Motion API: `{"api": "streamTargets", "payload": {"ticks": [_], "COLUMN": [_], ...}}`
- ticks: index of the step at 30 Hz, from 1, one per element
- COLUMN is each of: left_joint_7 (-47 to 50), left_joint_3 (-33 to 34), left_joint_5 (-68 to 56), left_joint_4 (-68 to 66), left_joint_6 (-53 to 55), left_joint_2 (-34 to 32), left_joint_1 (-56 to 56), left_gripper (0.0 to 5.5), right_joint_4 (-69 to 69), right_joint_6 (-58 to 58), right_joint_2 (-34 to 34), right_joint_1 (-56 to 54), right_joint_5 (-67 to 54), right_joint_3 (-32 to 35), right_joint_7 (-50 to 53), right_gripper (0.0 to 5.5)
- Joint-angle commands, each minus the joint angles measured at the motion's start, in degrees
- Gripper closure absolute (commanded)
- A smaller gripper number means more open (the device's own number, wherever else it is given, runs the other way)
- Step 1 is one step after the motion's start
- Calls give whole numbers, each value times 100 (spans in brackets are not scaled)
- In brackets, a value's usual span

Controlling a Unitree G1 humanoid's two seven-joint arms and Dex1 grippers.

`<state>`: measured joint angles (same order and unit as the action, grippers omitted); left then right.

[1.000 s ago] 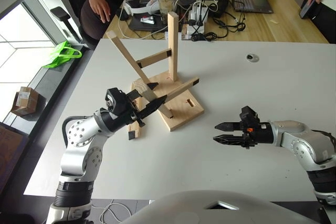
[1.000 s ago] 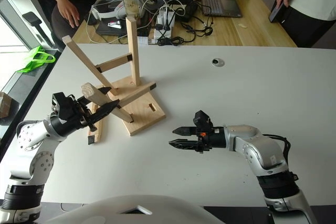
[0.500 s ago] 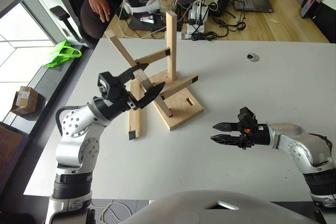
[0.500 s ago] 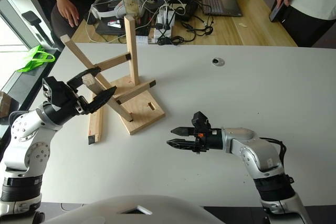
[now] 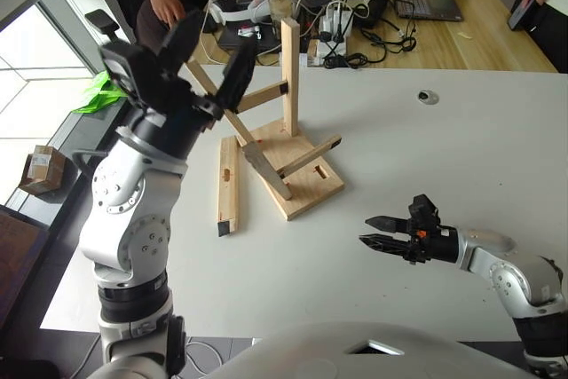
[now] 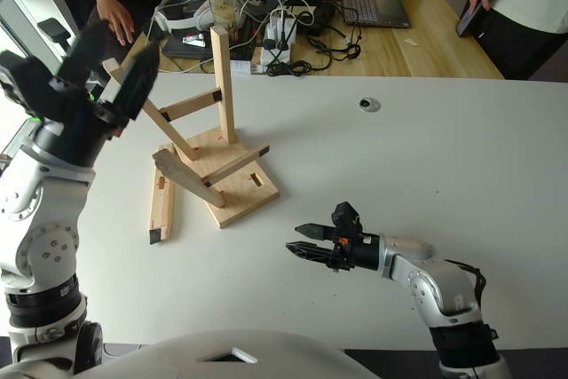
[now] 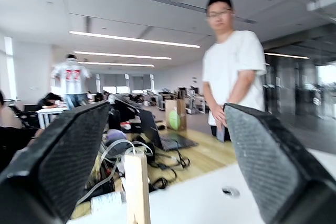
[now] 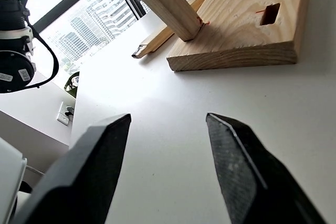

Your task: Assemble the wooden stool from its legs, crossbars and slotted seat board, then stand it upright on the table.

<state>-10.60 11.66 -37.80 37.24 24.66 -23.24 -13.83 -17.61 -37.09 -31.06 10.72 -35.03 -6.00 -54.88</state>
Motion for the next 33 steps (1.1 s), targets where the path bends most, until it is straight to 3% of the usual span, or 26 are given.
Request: {"api": "streamTargets", "payload": {"ticks": [1,5,8,11,15,20,24,27,29,31,33], "left_joint_7": [749,961,632,378,219,84,-269,-578,-695,-924,-1183], "left_joint_3": [-492,-841,-1613,-2371,-2656,-1917,-1706,-654,96,608,653], "left_joint_5": [281,-283,146,910,1442,1332,1344,-782,-2355,-3228,-3370], "left_joint_4": [612,943,871,630,177,194,389,987,1071,1009,910], "left_joint_6": [856,2000,2613,2640,2206,1753,1823,2228,2331,2424,2520], "left_joint_2": [-45,-137,-796,-1321,-1055,-552,-765,-567,-801,-1216,-1453], "left_joint_1": [-545,-987,-676,-411,-512,-1178,-1248,-876,-536,-115,319], "left_gripper": [151,151,151,151,151,151,151,151,151,151,151], "right_joint_4": [-186,-257,-262,-231,-168,-138,-101,-84,-82,-80,-67], "right_joint_6": [204,384,474,558,651,685,724,731,763,766,763], "right_joint_2": [279,533,687,772,884,892,866,846,849,840,825], "right_joint_1": [327,618,683,729,720,709,739,713,754,762,747], "right_joint_5": [7,74,97,136,184,168,163,129,121,118,122], "right_joint_3": [10,-60,-116,-161,-255,-257,-212,-147,-96,-75,-71], "right_joint_7": [315,588,744,824,914,894,865,845,846,826,807], "right_gripper": [281,281,281,281,281,281,281,281,281,281,281]}}
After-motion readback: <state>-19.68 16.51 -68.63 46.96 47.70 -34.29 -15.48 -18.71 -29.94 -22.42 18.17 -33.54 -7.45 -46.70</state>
